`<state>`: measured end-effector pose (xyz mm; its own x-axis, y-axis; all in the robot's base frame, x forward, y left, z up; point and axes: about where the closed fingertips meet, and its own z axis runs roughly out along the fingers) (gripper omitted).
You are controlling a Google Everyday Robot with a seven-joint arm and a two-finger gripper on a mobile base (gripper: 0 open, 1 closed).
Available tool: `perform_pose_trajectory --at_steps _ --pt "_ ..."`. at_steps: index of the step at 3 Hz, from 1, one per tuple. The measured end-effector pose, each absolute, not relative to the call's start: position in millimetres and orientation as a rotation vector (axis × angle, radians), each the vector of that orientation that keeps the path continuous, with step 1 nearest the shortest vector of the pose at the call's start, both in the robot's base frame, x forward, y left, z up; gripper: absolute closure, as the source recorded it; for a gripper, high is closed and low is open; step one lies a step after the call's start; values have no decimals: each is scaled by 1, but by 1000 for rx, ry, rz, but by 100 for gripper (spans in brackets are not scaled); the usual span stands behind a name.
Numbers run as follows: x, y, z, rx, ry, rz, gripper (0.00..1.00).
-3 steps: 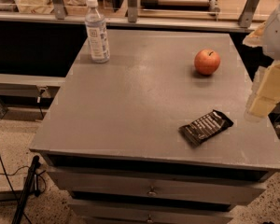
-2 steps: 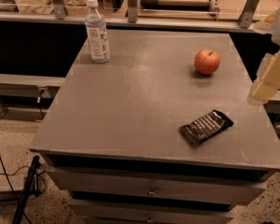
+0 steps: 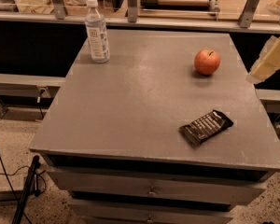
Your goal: Move apple near blue plastic bottle
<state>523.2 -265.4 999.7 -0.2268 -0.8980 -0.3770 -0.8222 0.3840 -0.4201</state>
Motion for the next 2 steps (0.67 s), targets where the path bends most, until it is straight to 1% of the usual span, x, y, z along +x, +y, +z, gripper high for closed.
perform_pose_trajectory --at_steps 1,2 --pt "532 -263 1000 -1390 2052 -127 0" --pt "557 -257 996 -1146 1989 24 0"
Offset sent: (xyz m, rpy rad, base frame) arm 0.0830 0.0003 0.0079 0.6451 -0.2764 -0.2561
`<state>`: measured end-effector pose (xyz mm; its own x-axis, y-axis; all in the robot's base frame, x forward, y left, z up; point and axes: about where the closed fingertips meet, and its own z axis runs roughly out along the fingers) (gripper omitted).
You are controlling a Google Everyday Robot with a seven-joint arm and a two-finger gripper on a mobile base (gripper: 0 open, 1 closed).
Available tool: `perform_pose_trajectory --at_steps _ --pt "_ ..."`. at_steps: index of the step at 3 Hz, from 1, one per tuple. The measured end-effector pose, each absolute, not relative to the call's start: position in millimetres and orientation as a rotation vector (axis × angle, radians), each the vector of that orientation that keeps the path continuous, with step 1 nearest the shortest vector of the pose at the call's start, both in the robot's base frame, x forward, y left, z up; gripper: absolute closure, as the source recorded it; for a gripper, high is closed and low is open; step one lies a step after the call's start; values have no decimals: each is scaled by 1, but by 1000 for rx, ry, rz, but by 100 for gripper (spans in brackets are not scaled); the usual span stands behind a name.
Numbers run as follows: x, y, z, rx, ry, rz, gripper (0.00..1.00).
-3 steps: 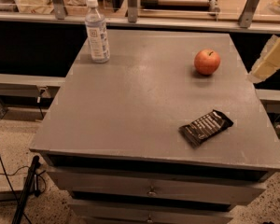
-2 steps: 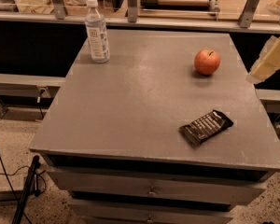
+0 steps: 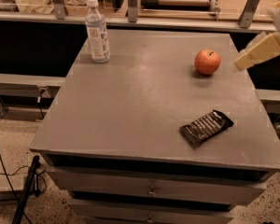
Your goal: Move apple near blue plastic bottle
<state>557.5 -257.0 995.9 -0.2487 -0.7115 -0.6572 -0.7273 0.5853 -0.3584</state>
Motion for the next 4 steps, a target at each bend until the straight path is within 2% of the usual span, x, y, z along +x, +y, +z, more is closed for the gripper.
perform_pose_trajectory --at_steps 2,4 --pt "623 -258 983 -718 1905 157 0" --pt "661 -252 955 -618 1825 172 0"
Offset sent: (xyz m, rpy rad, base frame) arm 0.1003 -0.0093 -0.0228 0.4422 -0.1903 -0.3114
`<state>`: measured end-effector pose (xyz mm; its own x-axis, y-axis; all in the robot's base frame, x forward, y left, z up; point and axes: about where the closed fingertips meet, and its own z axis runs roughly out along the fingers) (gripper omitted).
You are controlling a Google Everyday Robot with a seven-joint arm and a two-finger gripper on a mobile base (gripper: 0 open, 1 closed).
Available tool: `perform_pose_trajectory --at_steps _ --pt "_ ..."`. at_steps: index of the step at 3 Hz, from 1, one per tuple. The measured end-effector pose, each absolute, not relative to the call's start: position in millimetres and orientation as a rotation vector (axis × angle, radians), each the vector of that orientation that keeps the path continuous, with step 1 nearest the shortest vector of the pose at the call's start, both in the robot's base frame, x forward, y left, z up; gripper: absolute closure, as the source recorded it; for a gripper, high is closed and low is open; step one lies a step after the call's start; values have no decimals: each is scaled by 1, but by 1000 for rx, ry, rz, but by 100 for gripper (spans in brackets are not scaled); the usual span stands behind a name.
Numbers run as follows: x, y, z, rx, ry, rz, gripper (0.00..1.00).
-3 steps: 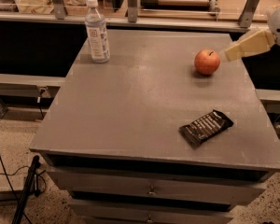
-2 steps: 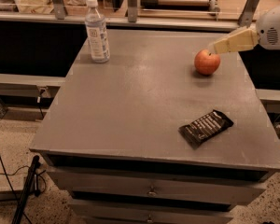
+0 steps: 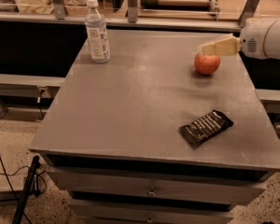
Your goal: Move apple near blue plastic bottle
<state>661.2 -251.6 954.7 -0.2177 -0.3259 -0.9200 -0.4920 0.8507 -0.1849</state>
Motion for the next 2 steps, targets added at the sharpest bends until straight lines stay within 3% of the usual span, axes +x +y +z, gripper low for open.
perform_pose_trajectory --at_steps 2 --pt "677 -236 911 -604 1840 218 0"
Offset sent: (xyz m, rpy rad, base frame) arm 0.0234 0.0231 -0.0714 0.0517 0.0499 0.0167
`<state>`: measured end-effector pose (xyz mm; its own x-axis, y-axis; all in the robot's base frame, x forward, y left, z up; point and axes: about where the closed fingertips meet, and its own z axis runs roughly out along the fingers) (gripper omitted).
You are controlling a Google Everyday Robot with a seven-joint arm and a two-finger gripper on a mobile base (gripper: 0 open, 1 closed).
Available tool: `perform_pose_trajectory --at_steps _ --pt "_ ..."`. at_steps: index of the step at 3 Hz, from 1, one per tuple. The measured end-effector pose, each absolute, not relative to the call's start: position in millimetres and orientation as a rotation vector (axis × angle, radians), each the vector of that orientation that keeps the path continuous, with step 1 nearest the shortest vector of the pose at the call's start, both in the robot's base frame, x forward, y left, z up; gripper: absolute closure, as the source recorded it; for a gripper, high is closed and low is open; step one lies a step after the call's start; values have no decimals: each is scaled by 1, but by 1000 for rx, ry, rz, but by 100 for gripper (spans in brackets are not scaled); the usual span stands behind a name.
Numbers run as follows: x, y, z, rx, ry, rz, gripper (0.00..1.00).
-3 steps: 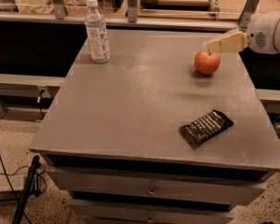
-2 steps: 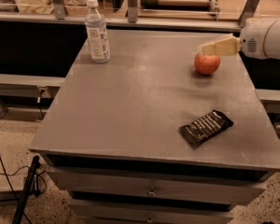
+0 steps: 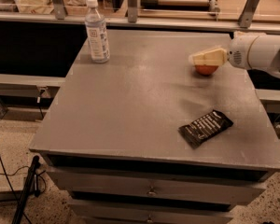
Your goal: Move apple near blue plastic bottle
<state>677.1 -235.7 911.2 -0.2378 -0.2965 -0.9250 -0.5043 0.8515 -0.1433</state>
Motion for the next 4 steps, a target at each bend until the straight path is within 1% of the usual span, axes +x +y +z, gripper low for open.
perform_pose_trajectory --at_steps 3,4 --pt "680 -235 864 -557 1904 262 0" --pt "679 -238 856 -534 1918 274 16"
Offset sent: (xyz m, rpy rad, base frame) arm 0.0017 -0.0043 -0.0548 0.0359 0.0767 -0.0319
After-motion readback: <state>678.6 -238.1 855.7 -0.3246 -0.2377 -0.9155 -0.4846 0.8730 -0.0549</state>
